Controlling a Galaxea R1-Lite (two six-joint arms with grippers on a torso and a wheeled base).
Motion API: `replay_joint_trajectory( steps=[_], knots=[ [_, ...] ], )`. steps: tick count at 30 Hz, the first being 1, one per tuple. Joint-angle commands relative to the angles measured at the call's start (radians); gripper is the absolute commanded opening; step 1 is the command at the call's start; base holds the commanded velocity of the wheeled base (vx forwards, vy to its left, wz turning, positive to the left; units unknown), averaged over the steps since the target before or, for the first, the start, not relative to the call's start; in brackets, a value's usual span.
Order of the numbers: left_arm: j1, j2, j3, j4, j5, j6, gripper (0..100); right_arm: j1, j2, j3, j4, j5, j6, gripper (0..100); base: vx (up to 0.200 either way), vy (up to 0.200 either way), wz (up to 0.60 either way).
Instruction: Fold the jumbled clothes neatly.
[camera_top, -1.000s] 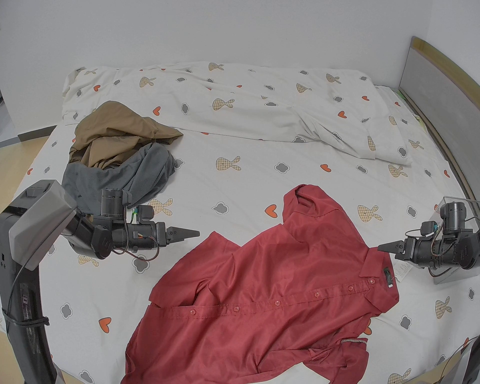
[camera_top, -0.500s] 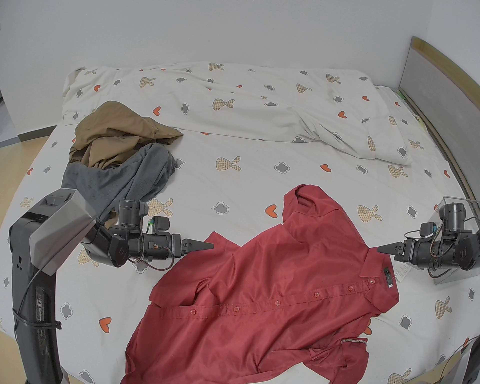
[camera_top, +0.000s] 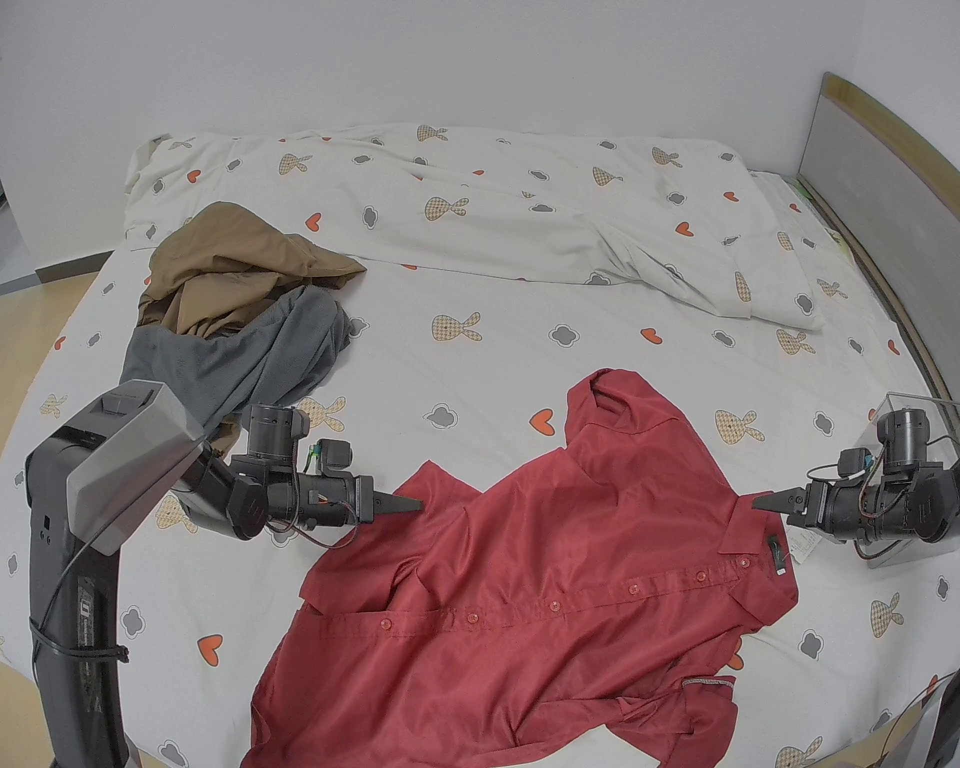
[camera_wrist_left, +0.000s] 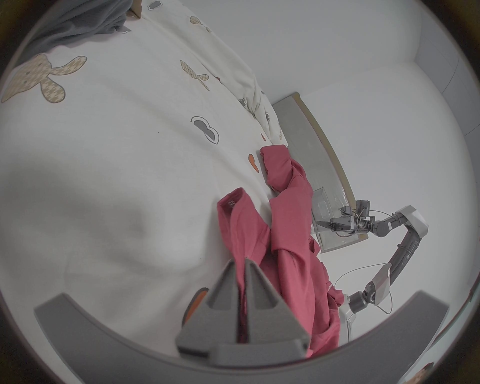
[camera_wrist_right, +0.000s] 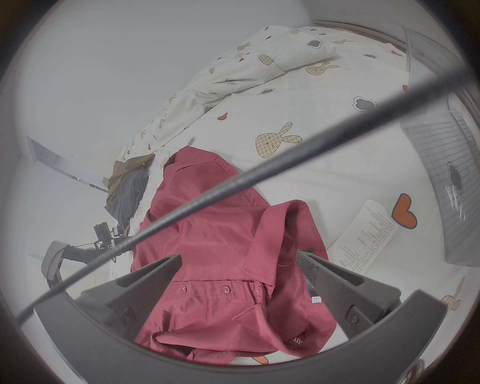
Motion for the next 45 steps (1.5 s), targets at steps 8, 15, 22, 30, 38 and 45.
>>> replay_joint_trajectory(
  steps=[8,15,22,30,38,45],
  knots=[
    [0.100,-0.028,-0.060,0.003,0.000,-0.008,0,-0.040,0.072,-0.067,-0.067,-0.001,0.000,100,0.000,0.000,0.00],
    [0.174,-0.040,-0.114,0.004,0.000,-0.040,0,-0.031,0.188,-0.094,-0.236,-0.009,-0.004,100,0.000,0.000,0.00],
    [0.203,-0.042,-0.123,0.004,0.000,-0.055,0,-0.017,0.247,-0.114,-0.256,-0.004,-0.006,100,0.000,0.000,0.00],
    [0.223,-0.054,-0.118,0.004,0.000,-0.057,0,0.005,0.294,-0.139,-0.256,-0.010,-0.007,100,0.000,0.000,0.00],
    [0.227,-0.054,-0.117,0.004,0.000,-0.057,0,0.028,0.317,-0.125,-0.253,-0.003,-0.012,0,0.000,0.000,0.00],
    [0.227,-0.043,-0.117,0.004,0.000,-0.057,0,0.037,0.317,-0.128,-0.258,-0.001,-0.006,0,0.000,0.000,0.00]
  ],
)
